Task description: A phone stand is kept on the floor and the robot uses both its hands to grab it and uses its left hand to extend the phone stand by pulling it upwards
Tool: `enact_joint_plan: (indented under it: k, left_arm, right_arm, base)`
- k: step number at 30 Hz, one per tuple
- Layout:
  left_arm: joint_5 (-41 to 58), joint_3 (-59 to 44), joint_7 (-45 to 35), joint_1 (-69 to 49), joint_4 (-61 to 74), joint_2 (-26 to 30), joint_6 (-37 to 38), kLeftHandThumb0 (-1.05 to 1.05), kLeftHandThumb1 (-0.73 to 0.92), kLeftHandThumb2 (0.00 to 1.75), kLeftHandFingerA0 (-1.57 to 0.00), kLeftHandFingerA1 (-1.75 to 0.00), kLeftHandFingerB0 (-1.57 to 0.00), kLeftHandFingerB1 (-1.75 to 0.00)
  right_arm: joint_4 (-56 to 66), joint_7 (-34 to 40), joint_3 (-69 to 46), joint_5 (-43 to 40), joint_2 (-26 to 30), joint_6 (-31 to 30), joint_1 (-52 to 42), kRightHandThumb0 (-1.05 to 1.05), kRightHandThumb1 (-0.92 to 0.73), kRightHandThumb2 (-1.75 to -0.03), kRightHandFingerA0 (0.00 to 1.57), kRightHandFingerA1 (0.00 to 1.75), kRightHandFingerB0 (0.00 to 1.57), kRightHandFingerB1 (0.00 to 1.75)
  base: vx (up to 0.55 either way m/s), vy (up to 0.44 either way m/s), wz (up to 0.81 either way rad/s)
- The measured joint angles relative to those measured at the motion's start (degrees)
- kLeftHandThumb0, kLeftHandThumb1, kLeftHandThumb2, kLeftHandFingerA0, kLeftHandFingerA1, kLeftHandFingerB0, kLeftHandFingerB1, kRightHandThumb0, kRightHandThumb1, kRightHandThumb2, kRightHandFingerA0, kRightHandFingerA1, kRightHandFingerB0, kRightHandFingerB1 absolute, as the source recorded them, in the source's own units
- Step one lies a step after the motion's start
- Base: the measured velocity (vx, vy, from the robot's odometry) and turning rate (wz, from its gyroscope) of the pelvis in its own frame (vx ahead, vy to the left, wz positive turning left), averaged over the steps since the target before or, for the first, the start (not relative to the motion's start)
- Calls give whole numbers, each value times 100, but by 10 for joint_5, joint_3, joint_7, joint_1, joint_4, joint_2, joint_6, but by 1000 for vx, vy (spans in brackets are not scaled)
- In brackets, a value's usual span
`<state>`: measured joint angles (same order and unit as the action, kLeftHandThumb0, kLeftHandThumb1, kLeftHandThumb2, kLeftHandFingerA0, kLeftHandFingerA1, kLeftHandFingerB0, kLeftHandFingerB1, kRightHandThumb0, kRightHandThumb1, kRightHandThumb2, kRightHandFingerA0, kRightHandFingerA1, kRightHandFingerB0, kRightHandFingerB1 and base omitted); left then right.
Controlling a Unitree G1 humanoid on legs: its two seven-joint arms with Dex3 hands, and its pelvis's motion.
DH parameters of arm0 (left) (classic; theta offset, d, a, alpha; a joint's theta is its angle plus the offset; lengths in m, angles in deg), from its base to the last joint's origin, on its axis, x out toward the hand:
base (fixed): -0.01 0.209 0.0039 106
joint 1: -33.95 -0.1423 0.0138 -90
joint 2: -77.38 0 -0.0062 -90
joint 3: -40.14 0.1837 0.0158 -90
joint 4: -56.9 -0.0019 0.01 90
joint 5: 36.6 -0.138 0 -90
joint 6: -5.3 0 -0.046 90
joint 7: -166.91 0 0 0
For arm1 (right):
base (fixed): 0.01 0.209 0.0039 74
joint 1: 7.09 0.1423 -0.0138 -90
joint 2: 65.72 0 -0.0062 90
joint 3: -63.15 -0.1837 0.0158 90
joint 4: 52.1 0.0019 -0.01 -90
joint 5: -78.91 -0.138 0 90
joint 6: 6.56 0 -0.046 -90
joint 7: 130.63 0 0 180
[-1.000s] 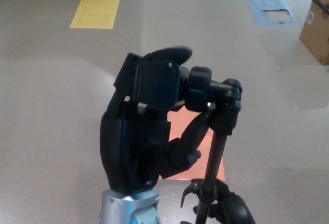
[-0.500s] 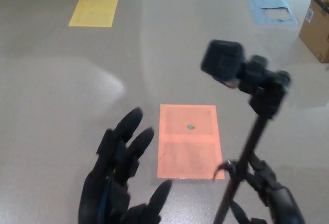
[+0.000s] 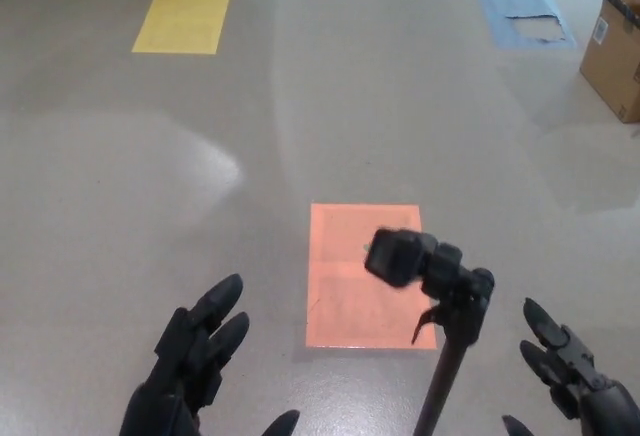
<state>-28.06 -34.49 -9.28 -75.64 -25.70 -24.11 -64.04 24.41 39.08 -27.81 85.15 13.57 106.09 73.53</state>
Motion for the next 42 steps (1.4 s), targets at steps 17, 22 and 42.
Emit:
enact_joint_plan:
  k: [17, 22, 42]
  left_arm:
    - [-27, -128, -34, -159, -16, 69, 50, -87, 65, 106, -8, -25, -3, -31]
    - [-26, -153, -42, -199, -58, 70, 80, -85, 68, 104, -9, -32, -4, -37]
    - [-21, -206, -67, -213, -197, 63, 184, -78, 81, 64, -19, -30, -16, -30]
  right_arm:
    - [27, -26, -81, -52, 39, 64, -215, -98, -62, -101, 8, 0, 0, 8]
    - [27, -23, -94, -54, 26, 103, -287, -97, -60, -98, 13, 5, 0, 4]
    - [7, 47, -127, 21, -14, 213, -369, -101, -54, -81, 7, 34, 2, 16]
  base:
    - [0, 0, 0]
    - [0, 0, 0]
    - [0, 0, 0]
